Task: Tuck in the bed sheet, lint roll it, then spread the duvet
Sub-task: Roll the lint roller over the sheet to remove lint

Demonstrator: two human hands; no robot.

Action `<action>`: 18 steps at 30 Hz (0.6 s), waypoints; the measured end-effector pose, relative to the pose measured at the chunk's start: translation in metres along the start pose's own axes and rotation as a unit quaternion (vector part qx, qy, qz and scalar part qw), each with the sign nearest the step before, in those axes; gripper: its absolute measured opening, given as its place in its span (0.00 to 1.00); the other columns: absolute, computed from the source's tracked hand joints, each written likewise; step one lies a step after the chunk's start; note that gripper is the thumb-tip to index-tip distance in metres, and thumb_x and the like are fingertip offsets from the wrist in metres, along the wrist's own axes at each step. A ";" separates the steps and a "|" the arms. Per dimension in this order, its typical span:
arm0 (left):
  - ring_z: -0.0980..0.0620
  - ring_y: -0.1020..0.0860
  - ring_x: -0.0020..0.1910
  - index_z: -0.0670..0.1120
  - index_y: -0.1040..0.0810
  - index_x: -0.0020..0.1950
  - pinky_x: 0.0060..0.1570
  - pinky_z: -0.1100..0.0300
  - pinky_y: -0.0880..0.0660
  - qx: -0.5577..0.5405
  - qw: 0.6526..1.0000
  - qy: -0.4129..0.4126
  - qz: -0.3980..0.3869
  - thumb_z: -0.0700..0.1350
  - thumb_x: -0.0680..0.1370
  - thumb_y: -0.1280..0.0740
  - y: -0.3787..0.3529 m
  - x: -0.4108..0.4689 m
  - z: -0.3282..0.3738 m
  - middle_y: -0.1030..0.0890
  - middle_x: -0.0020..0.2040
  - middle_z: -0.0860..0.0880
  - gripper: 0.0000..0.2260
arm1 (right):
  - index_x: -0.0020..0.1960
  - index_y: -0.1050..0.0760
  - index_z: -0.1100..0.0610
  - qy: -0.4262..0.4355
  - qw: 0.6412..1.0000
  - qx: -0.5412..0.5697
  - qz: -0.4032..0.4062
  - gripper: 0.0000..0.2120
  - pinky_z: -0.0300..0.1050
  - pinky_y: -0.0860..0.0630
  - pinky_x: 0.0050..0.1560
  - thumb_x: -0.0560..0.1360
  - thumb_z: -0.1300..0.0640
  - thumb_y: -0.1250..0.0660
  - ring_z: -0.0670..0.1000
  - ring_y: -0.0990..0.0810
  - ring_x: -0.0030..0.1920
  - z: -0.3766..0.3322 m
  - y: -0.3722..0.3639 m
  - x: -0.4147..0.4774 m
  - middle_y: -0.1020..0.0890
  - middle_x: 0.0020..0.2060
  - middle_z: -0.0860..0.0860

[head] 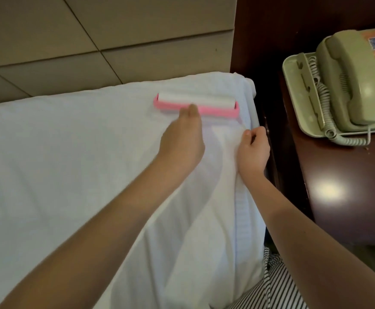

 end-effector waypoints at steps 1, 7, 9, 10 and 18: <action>0.40 0.25 0.55 0.41 0.46 0.75 0.47 0.52 0.32 0.011 1.000 0.002 -0.017 0.36 0.78 0.45 -0.009 -0.025 -0.008 0.37 0.71 0.42 0.25 | 0.43 0.37 0.60 0.003 1.000 -0.003 -0.004 0.08 0.32 0.36 0.29 0.81 0.59 0.45 0.43 0.34 0.31 0.000 0.000 -0.001 0.32 0.32 0.47; 0.47 0.24 0.22 0.32 0.26 0.63 0.20 0.67 0.40 0.053 0.997 -0.022 -0.045 0.35 0.57 0.22 -0.029 -0.135 -0.026 0.21 0.57 0.36 0.36 | 0.39 0.38 0.54 0.007 0.995 -0.057 -0.077 0.12 0.48 0.33 0.37 0.78 0.53 0.40 0.49 0.33 0.33 0.018 0.009 -0.032 0.32 0.33 0.49; 0.42 0.19 0.38 0.36 0.40 0.74 0.31 0.61 0.36 0.042 0.998 -0.015 -0.035 0.38 0.72 0.32 -0.029 -0.115 -0.026 0.33 0.71 0.38 0.32 | 0.38 0.40 0.53 0.004 0.993 -0.075 -0.093 0.14 0.47 0.35 0.36 0.78 0.51 0.40 0.48 0.35 0.32 0.027 0.017 -0.051 0.35 0.33 0.48; 0.40 0.21 0.47 0.39 0.48 0.76 0.37 0.58 0.34 0.043 0.999 -0.015 -0.007 0.38 0.77 0.39 -0.027 -0.097 -0.023 0.41 0.75 0.40 0.30 | 0.38 0.40 0.54 0.003 0.992 -0.084 -0.092 0.14 0.47 0.36 0.36 0.78 0.51 0.40 0.48 0.36 0.32 0.030 0.021 -0.059 0.36 0.33 0.48; 0.40 0.29 0.64 0.43 0.50 0.77 0.58 0.53 0.31 -0.090 0.996 -0.015 0.015 0.37 0.80 0.45 -0.019 -0.049 -0.014 0.45 0.77 0.44 0.26 | 0.43 0.35 0.60 -0.040 0.986 -0.114 -0.114 0.14 0.47 0.34 0.41 0.81 0.51 0.47 0.55 0.28 0.39 0.048 0.039 -0.101 0.27 0.37 0.54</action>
Point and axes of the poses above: each hand's wrist, its own x-axis towards the middle knuckle, its own y-axis out of the back of the hand, z = x × y, the point moved 10 cm from there along x, towards the middle knuckle
